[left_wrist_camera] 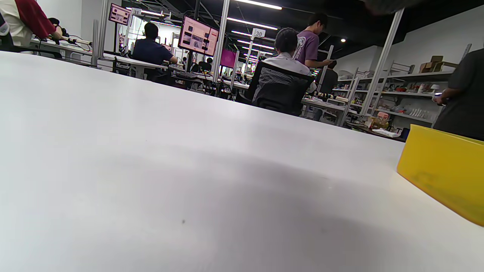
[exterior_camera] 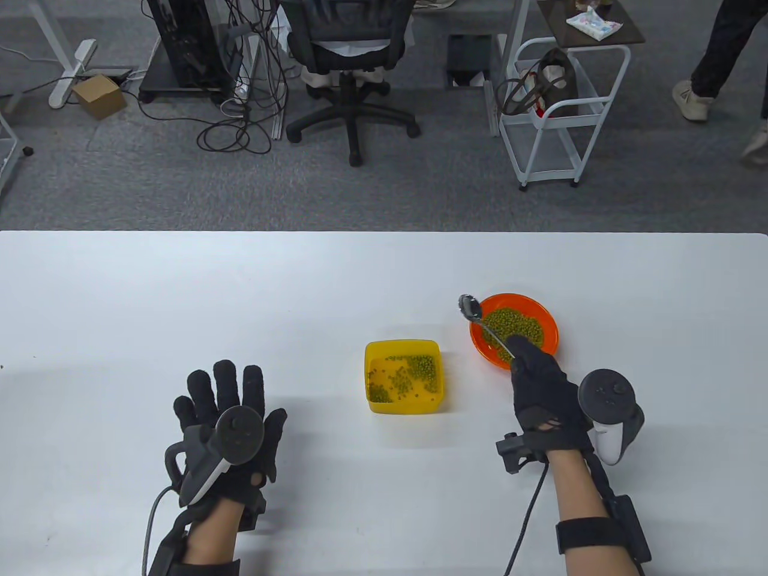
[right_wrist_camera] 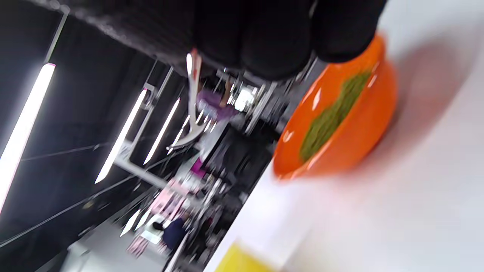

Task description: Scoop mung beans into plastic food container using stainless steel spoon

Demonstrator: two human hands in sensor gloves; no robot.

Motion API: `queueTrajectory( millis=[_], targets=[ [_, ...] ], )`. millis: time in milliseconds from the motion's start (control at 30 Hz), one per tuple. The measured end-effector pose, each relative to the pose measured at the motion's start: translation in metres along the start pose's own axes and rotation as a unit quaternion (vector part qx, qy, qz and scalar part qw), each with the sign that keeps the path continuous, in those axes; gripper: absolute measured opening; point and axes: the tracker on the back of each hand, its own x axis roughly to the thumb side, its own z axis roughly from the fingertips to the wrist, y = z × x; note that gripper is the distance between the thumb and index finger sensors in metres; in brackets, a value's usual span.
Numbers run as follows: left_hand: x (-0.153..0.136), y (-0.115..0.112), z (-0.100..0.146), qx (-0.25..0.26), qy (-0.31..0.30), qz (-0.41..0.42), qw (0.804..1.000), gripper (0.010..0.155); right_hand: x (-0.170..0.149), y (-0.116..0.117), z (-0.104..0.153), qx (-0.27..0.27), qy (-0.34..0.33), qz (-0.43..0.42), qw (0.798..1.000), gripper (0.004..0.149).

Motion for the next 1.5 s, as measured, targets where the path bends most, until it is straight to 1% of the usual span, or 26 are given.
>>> queueTrajectory(
  millis=[67, 133, 200, 300, 400, 467, 567, 600, 633, 700, 733, 767, 800, 867, 933, 967, 1033, 1067, 1133, 1200, 1300, 1400, 1500],
  targets=[
    [0.0, 0.0, 0.0, 0.0, 0.0, 0.0, 1.0, 0.078, -0.006, -0.011, 0.0, -0.049, 0.01, 0.042, 0.998, 0.043],
    [0.0, 0.0, 0.0, 0.0, 0.0, 0.0, 1.0, 0.077, -0.008, -0.016, 0.0, -0.069, 0.01, 0.11, 0.991, 0.045],
    [0.0, 0.0, 0.0, -0.001, 0.0, -0.001, 1.0, 0.077, -0.008, -0.017, 0.001, -0.081, -0.004, 0.215, 0.973, 0.046],
    [0.0, 0.0, 0.0, -0.001, 0.001, -0.001, 1.0, 0.078, -0.005, -0.011, 0.001, -0.073, -0.008, 0.301, 0.951, 0.047],
    [0.0, -0.001, 0.0, -0.002, 0.001, -0.001, 1.0, 0.078, -0.004, -0.002, 0.002, -0.058, -0.022, 0.348, 0.936, 0.047],
    [0.0, -0.001, 0.0, -0.004, 0.001, -0.002, 1.0, 0.078, -0.003, 0.006, 0.003, -0.053, -0.032, 0.398, 0.915, 0.047],
    [0.0, 0.0, 0.001, -0.004, 0.001, -0.001, 1.0, 0.078, -0.002, 0.012, 0.003, -0.043, -0.053, 0.429, 0.901, 0.046],
    [0.0, 0.0, 0.001, -0.003, 0.001, -0.001, 1.0, 0.078, -0.002, 0.012, 0.004, -0.043, -0.056, 0.433, 0.899, 0.047],
    [0.0, 0.0, 0.001, -0.002, 0.001, 0.0, 1.0, 0.078, -0.001, 0.012, 0.004, -0.041, -0.06, 0.429, 0.9, 0.046],
    [0.0, 0.0, 0.0, -0.003, 0.001, 0.001, 1.0, 0.078, 0.001, 0.011, 0.005, -0.033, -0.073, 0.391, 0.917, 0.047],
    [0.0, -0.001, 0.0, -0.003, 0.001, 0.0, 1.0, 0.078, 0.002, 0.012, 0.004, -0.016, -0.082, 0.369, 0.926, 0.046],
    [0.0, -0.001, 0.0, -0.004, 0.001, 0.0, 1.0, 0.078, 0.002, 0.013, 0.004, -0.004, -0.078, 0.363, 0.929, 0.046],
    [0.0, -0.001, 0.0, -0.004, 0.001, 0.0, 1.0, 0.078, 0.002, 0.014, 0.004, 0.003, -0.076, 0.367, 0.927, 0.045],
    [0.0, -0.001, 0.0, -0.005, 0.001, 0.0, 1.0, 0.078, 0.001, 0.016, 0.004, 0.008, -0.078, 0.391, 0.917, 0.045],
    [0.0, 0.0, 0.0, -0.003, 0.001, 0.0, 1.0, 0.078, -0.002, 0.017, 0.004, 0.01, -0.075, 0.397, 0.915, 0.044],
    [0.0, 0.0, 0.0, -0.003, 0.0, 0.0, 1.0, 0.078, -0.003, 0.016, 0.004, 0.002, -0.071, 0.398, 0.915, 0.044],
    [0.0, 0.0, 0.0, -0.002, 0.0, 0.0, 1.0, 0.078, -0.003, 0.016, 0.004, -0.019, -0.07, 0.422, 0.904, 0.044],
    [0.0, 0.0, 0.0, -0.002, 0.001, 0.0, 1.0, 0.078, -0.003, 0.016, 0.005, -0.026, -0.071, 0.435, 0.897, 0.044],
    [0.0, 0.0, 0.0, -0.002, 0.001, 0.0, 1.0, 0.078, -0.003, 0.018, 0.005, -0.044, -0.081, 0.48, 0.872, 0.044],
    [0.0, 0.0, 0.0, -0.002, 0.001, -0.001, 1.0, 0.078, -0.003, 0.02, 0.005, -0.05, -0.079, 0.507, 0.857, 0.045],
    [0.0, 0.0, 0.0, -0.002, 0.001, -0.002, 1.0, 0.078, -0.006, 0.024, 0.003, -0.036, -0.07, 0.526, 0.847, 0.047],
    [0.0, 0.0, 0.0, -0.003, 0.001, -0.002, 1.0, 0.078, -0.008, 0.026, 0.003, -0.021, -0.062, 0.531, 0.845, 0.048],
    [0.0, 0.0, 0.0, -0.003, 0.001, -0.003, 1.0, 0.078, -0.007, 0.028, 0.002, -0.02, -0.065, 0.533, 0.843, 0.05]
  ],
)
